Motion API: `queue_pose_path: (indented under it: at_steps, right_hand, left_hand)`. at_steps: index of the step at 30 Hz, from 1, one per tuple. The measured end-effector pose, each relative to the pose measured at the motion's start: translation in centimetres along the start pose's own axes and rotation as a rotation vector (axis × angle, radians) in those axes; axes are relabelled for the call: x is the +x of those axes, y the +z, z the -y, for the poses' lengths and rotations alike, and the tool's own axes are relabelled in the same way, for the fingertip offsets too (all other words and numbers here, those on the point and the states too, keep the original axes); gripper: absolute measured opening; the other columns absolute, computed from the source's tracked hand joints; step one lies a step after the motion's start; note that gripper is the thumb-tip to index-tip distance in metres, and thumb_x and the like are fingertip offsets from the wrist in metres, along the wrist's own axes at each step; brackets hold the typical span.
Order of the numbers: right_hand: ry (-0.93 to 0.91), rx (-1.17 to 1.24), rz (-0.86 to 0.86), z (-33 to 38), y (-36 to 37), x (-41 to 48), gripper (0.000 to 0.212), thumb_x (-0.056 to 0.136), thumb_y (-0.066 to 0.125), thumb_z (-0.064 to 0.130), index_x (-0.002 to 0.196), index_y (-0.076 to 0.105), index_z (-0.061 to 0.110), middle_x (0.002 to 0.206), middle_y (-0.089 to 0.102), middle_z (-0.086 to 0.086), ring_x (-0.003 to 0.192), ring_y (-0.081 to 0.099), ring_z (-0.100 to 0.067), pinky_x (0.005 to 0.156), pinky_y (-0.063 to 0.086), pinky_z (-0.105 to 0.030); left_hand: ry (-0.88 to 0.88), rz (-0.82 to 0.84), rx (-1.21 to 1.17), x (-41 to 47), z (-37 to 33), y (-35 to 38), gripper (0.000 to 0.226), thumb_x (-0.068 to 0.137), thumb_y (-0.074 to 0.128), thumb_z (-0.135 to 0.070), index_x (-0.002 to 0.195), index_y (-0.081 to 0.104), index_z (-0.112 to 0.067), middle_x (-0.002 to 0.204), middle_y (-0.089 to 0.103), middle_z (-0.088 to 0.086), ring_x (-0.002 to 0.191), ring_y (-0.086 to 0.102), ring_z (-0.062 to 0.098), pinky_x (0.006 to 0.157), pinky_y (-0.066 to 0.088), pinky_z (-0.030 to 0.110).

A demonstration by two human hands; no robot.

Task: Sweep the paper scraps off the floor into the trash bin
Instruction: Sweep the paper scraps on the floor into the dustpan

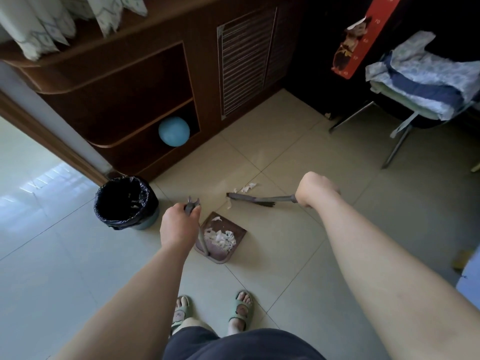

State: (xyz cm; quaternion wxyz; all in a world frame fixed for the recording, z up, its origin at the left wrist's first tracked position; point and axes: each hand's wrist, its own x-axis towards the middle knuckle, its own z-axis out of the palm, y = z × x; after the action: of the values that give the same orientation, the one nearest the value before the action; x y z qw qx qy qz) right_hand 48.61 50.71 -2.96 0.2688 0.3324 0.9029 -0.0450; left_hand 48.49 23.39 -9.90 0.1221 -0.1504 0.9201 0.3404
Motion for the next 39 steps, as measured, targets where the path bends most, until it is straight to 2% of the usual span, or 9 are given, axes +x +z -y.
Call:
queue_pose_path:
  at_steps: [8,10,13,16,21,27,29,33,39]
  right_hand:
    - [-0.068,0.023,0.028,1.2,2.7,1.4,0.014,0.089,0.059,0.015,0.103,0.057,0.015,0.105,0.059,-0.007,0.083,0.05,-0.028,0.073,0.041,-0.029]
    - [-0.107,-0.03,0.052,1.3,3.2,1.2,0.009,0.089,0.061,0.018,0.094,0.055,0.016,0.091,0.056,-0.006,0.081,0.05,-0.027,0.071,0.042,-0.028]
    - [-0.123,-0.136,0.146,1.2,2.4,1.3,0.023,0.083,0.066,0.017,0.073,0.049,0.007,0.066,0.049,-0.005,0.075,0.055,-0.025,0.071,0.046,-0.029]
    - [-0.118,-0.183,0.196,0.5,-0.1,1.1,0.027,0.08,0.07,0.019,0.063,0.052,0.009,0.06,0.056,-0.003,0.067,0.058,-0.024,0.076,0.052,-0.032]
    - [-0.104,-0.237,0.092,-0.4,-3.2,0.8,0.015,0.075,0.073,0.028,0.081,0.063,0.018,0.078,0.064,0.001,0.08,0.066,-0.021,0.077,0.049,-0.028]
    - [-0.012,-0.121,0.041,-1.5,-3.8,1.7,0.02,0.077,0.071,0.034,0.083,0.064,0.016,0.076,0.063,-0.001,0.072,0.06,-0.023,0.068,0.043,-0.025]
    - [0.009,-0.081,0.007,-1.8,-3.9,2.3,0.025,0.078,0.07,0.037,0.076,0.058,0.015,0.075,0.06,-0.002,0.072,0.057,-0.024,0.067,0.043,-0.024]
    - [0.069,-0.023,-0.044,-1.6,-3.6,4.0,0.011,0.079,0.063,0.022,0.079,0.056,0.014,0.076,0.057,-0.002,0.074,0.057,-0.024,0.058,0.039,-0.022]
    - [0.104,0.051,-0.113,-0.8,-1.5,7.3,0.009,0.087,0.061,0.019,0.086,0.054,0.014,0.066,0.043,-0.002,0.076,0.051,-0.026,0.063,0.039,-0.025]
  left_hand:
    - [-0.022,-0.002,-0.019,1.2,-0.2,-0.2,0.031,0.094,0.057,-0.035,0.098,0.067,-0.006,0.091,0.068,0.009,0.081,0.059,0.025,0.067,0.038,0.03]
    - [-0.02,-0.002,-0.005,1.6,-0.4,-0.2,0.031,0.094,0.056,-0.036,0.097,0.066,-0.007,0.09,0.067,0.009,0.08,0.058,0.025,0.065,0.038,0.03]
    - [-0.003,-0.003,0.029,1.9,-0.9,-0.2,0.029,0.093,0.056,-0.035,0.093,0.067,-0.007,0.083,0.063,0.007,0.073,0.054,0.024,0.058,0.033,0.03]
    - [0.007,0.006,0.042,2.1,-1.2,-0.1,0.031,0.093,0.056,-0.035,0.091,0.067,-0.006,0.079,0.063,0.008,0.068,0.054,0.023,0.051,0.031,0.028]
    - [0.033,0.024,0.017,2.5,-2.0,-0.2,0.029,0.093,0.058,-0.034,0.087,0.066,-0.007,0.079,0.066,0.011,0.07,0.058,0.027,0.054,0.035,0.029]
    - [0.035,0.026,0.026,3.2,-2.6,-0.5,0.029,0.092,0.058,-0.036,0.09,0.066,-0.009,0.078,0.065,0.009,0.07,0.059,0.027,0.054,0.037,0.029]
    - [0.028,0.025,0.023,3.4,-2.6,-0.5,0.029,0.092,0.058,-0.038,0.092,0.067,-0.01,0.08,0.066,0.008,0.072,0.06,0.026,0.056,0.038,0.029]
    - [0.022,0.033,0.025,4.3,-3.3,-0.5,0.029,0.092,0.058,-0.038,0.09,0.066,-0.01,0.074,0.061,0.006,0.067,0.056,0.024,0.052,0.034,0.028]
    - [0.028,0.035,0.019,6.1,-4.8,-0.5,0.034,0.093,0.058,-0.035,0.086,0.067,-0.003,0.078,0.066,0.015,0.071,0.062,0.031,0.057,0.042,0.031]
